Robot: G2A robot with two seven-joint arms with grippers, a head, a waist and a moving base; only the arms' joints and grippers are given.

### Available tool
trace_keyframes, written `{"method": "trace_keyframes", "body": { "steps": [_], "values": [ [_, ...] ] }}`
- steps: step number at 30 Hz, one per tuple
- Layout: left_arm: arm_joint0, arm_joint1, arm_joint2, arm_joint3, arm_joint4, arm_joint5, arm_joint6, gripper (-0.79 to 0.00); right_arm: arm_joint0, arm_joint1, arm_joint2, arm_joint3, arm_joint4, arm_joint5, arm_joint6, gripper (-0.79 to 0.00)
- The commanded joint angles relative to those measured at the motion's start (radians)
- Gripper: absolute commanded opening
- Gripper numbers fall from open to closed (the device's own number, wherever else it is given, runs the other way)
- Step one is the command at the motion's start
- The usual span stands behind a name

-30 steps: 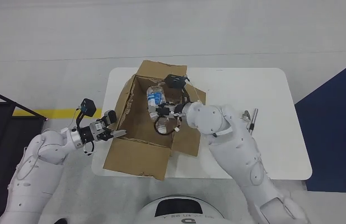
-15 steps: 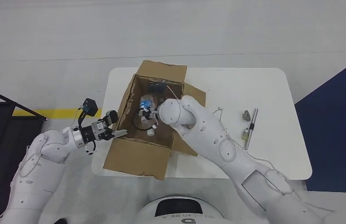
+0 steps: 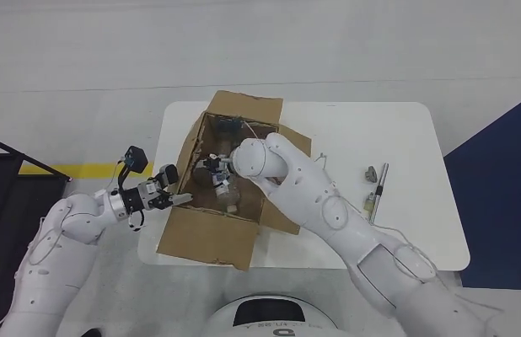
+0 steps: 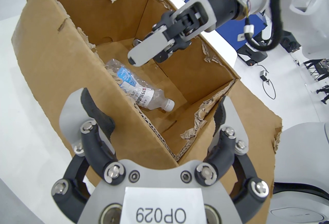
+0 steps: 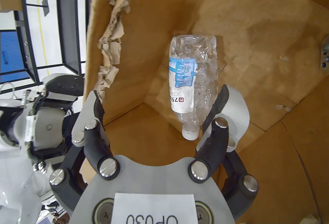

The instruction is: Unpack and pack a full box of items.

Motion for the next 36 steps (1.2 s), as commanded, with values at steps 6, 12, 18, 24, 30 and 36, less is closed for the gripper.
{"method": "trace_keyframes", "body": {
  "steps": [6,12,18,24,30,36],
  "values": [
    [-0.008,0.003,0.01,0.005,-0.003,0.009,0.005,0.0,-0.219,0.095,0.247,-0.376,-0.102,-0.082,0.022,0.0],
    [-0.021,0.005,0.019,0.008,-0.007,0.021,0.007,0.0,-0.451,0.158,0.51,-0.632,-0.119,-0.148,0.084,0.0],
    [-0.024,0.006,0.02,0.009,-0.009,0.022,0.006,0.0,-0.48,0.166,0.548,-0.651,-0.106,-0.164,0.099,0.0],
    [-0.024,0.006,0.02,0.009,-0.009,0.022,0.006,0.0,-0.481,0.166,0.549,-0.651,-0.114,-0.165,0.088,0.0],
    [-0.024,0.006,0.02,0.009,-0.009,0.022,0.006,0.0,-0.575,0.202,0.604,-0.693,-0.559,-0.101,0.006,0.0],
    [-0.024,0.006,0.02,0.009,-0.009,0.022,0.006,0.0,-0.68,0.23,0.698,-0.735,-0.99,0.019,0.109,0.0]
  ]
}}
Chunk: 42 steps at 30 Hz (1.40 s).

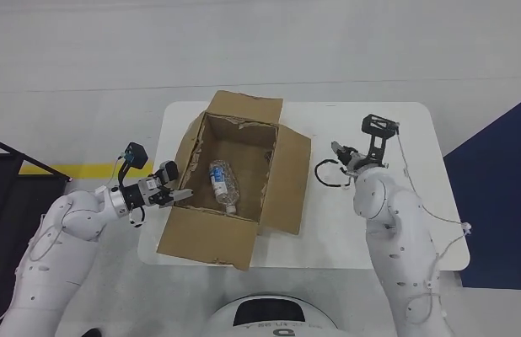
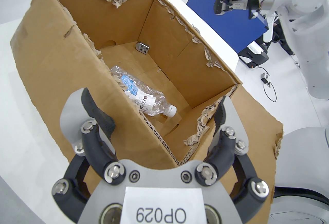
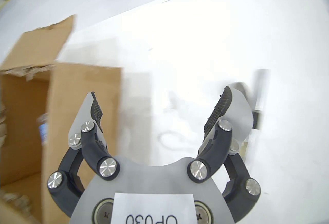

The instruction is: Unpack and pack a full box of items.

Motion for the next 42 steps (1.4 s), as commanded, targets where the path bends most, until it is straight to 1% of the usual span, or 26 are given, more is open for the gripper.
{"method": "trace_keyframes", "body": {
  "steps": [1,3,5,7,8,10,11,12,13,14,15,16,20,22,25,29,31,32,37,39,42],
  "values": [
    [0.0,0.0,0.0,0.0,0.0,0.0,0.0,0.0,0.005,0.005,0.019,0.03,-0.151,0.032,0.068,0.0],
    [0.0,0.0,0.0,0.0,0.0,0.0,0.0,0.0,0.041,0.004,0.004,0.095,-0.238,0.043,0.127,0.0],
    [0.0,0.0,0.0,0.0,0.0,0.0,0.0,0.0,0.083,0.001,-0.01,0.152,-0.263,0.028,0.175,0.0],
    [0.0,0.0,0.0,0.0,0.0,0.0,0.0,0.0,0.122,-0.002,-0.018,0.209,-0.278,0.017,0.202,-0.018],
    [0.0,0.0,0.0,0.0,0.0,0.0,0.0,0.0,0.138,-0.004,-0.023,0.235,-0.277,0.011,0.211,-0.077],
    [0.0,0.0,0.0,0.0,0.0,0.0,0.0,0.0,0.168,-0.008,-0.027,0.287,-0.273,0.002,0.223,-0.142],
    [0.0,0.0,0.0,0.0,0.0,0.0,0.0,0.0,0.182,-0.009,-0.029,0.315,-0.27,-0.002,0.226,-0.194],
    [0.0,0.0,0.0,0.0,0.0,0.0,0.0,0.0,0.198,-0.011,-0.028,0.347,-0.264,-0.005,0.23,-0.222],
    [0.0,0.0,0.0,0.0,0.0,0.0,0.0,0.0,0.214,-0.012,-0.03,0.381,-0.263,-0.009,0.233,-0.292],
    [0.0,0.0,0.0,0.0,0.0,0.0,0.0,0.0,0.231,-0.014,-0.03,0.412,-0.26,-0.012,0.233,-0.317],
    [0.0,0.0,0.0,0.0,0.0,0.0,0.0,0.0,0.247,-0.016,-0.03,0.442,-0.253,-0.014,0.232,-0.323],
    [0.0,0.0,0.0,0.0,0.0,0.0,0.0,0.0,0.261,-0.017,-0.031,0.469,-0.25,-0.015,0.232,-0.394],
    [0.0,0.0,0.0,0.0,0.0,0.0,0.0,0.0,0.312,-0.024,-0.034,0.57,-0.245,-0.005,0.22,-0.431],
    [0.0,0.0,0.0,0.0,0.0,0.0,0.0,0.0,0.334,-0.027,-0.036,0.609,-0.232,-0.009,0.219,-0.434],
    [0.0,0.0,0.0,0.0,0.0,0.0,0.0,0.0,0.365,-0.031,-0.039,0.671,-0.235,-0.005,0.216,-0.459],
    [0.0,0.0,0.0,0.0,0.0,0.0,0.0,0.0,0.396,-0.037,-0.044,0.737,-0.236,0.003,0.205,-0.533],
    [0.0,0.0,0.0,0.0,0.0,0.0,0.0,0.0,0.407,-0.039,-0.046,0.757,-0.235,0.008,0.2,-0.677],
    [0.0,0.0,0.0,0.0,0.0,0.0,0.0,0.0,0.409,-0.04,-0.045,0.762,-0.232,0.011,0.199,-0.779],
    [0.0,0.0,0.0,0.0,0.0,0.0,0.0,0.0,0.399,-0.045,-0.038,0.741,-0.219,0.032,0.192,-0.785],
    [0.0,0.0,0.0,0.0,0.0,0.0,0.0,0.0,0.382,-0.047,-0.031,0.704,-0.199,0.037,0.182,-0.785],
    [0.0,0.0,0.0,0.0,0.0,0.0,0.0,0.0,0.34,-0.049,-0.012,0.611,-0.144,0.039,0.157,-0.785]
  ]
}}
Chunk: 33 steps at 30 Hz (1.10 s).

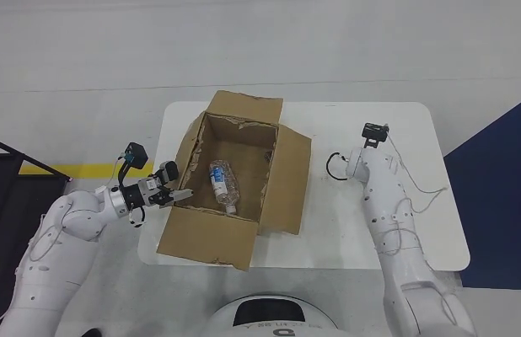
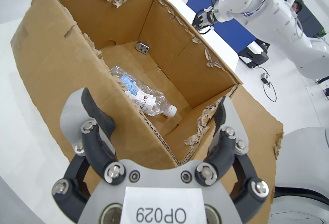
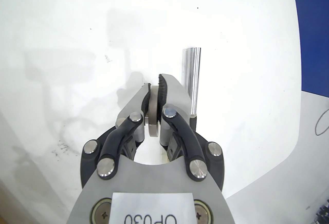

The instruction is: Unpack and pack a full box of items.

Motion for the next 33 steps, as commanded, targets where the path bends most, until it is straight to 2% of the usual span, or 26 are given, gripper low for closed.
{"method": "trace_keyframes", "body": {
  "steps": [1,7,12,14,22,24,27,30,33],
  "values": [
    [0.0,0.0,0.0,0.0,0.0,0.0,0.0,0.0,-0.036,-0.002,0.016,-0.083,0.055,-0.004,-0.018,-0.785],
    [0.0,0.0,0.0,0.0,0.0,0.0,0.0,0.0,-0.186,-0.007,0.112,-0.381,0.355,-0.039,-0.066,-0.785],
    [0.0,0.0,0.0,0.0,0.0,0.0,0.0,0.0,-0.311,-0.009,0.187,-0.558,0.666,-0.178,-0.103,-0.785],
    [0.0,0.0,0.0,0.0,0.0,0.0,0.0,0.0,-0.341,-0.007,0.203,-0.581,0.715,-0.222,-0.106,-0.785],
    [0.0,0.0,0.0,0.0,0.0,0.0,0.0,0.0,-0.341,-0.007,0.203,-0.581,0.715,-0.222,-0.106,-0.785],
    [0.0,0.0,0.0,0.0,0.0,0.0,0.0,0.0,-0.354,-0.006,0.215,-0.571,0.721,-0.211,-0.141,-0.785],
    [0.0,0.0,0.0,0.0,0.0,0.0,0.0,0.0,-0.367,-0.011,0.211,-0.604,0.874,-0.291,-0.193,-0.785],
    [0.0,0.0,0.0,0.0,0.0,0.0,0.0,0.0,-0.344,-0.017,0.136,-0.623,0.969,-0.383,-0.245,-0.785],
    [0.0,0.0,0.0,0.0,0.0,0.0,0.0,0.0,-0.292,-0.027,-0.004,-0.611,1.003,-0.435,-0.277,-0.785]
  ]
}}
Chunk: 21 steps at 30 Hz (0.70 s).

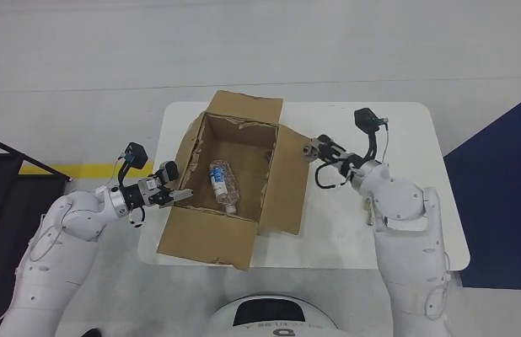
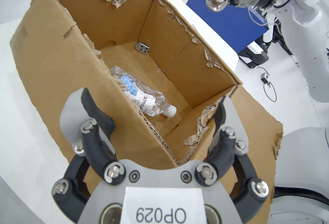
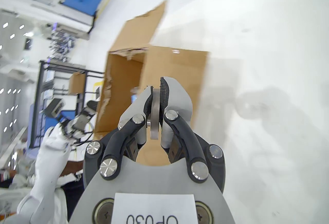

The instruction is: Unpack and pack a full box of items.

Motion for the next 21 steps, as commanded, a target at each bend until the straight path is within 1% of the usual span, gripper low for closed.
{"method": "trace_keyframes", "body": {
  "steps": [1,4,7,9,11,12,16,18,21],
  "values": [
    [0.0,0.0,0.0,0.0,0.0,0.0,0.0,0.0,0.048,-0.006,-0.106,0.024,-0.004,-0.015,-0.012,-0.785],
    [0.0,0.0,0.0,0.0,0.0,0.0,0.0,0.0,0.146,-0.02,-0.258,0.106,-0.04,-0.008,-0.019,-0.785],
    [0.0,0.0,0.0,0.0,0.0,0.0,0.0,0.0,0.245,-0.039,-0.395,0.216,-0.105,0.03,-0.052,-0.785],
    [0.0,0.0,0.0,0.0,0.0,0.0,0.0,0.0,0.303,-0.052,-0.457,0.297,-0.096,0.037,-0.047,-0.785],
    [0.0,0.0,0.0,0.0,0.0,0.0,0.0,0.0,0.361,-0.061,-0.529,0.391,-0.226,0.09,-0.083,-0.785],
    [0.0,0.0,0.0,0.0,0.0,0.0,0.0,0.0,0.381,-0.068,-0.567,0.427,-0.264,0.114,-0.091,-0.785],
    [0.0,0.0,0.0,0.0,0.0,0.0,0.0,0.0,0.451,-0.093,-0.645,0.557,-0.282,0.149,-0.078,-0.785],
    [0.0,0.0,0.0,0.0,0.0,0.0,0.0,0.0,0.483,-0.103,-0.668,0.621,-0.313,0.192,-0.087,-0.785],
    [0.0,0.0,0.0,0.0,0.0,0.0,0.0,0.0,0.522,-0.122,-0.693,0.694,-0.289,0.213,-0.079,-0.785]
  ]
}}
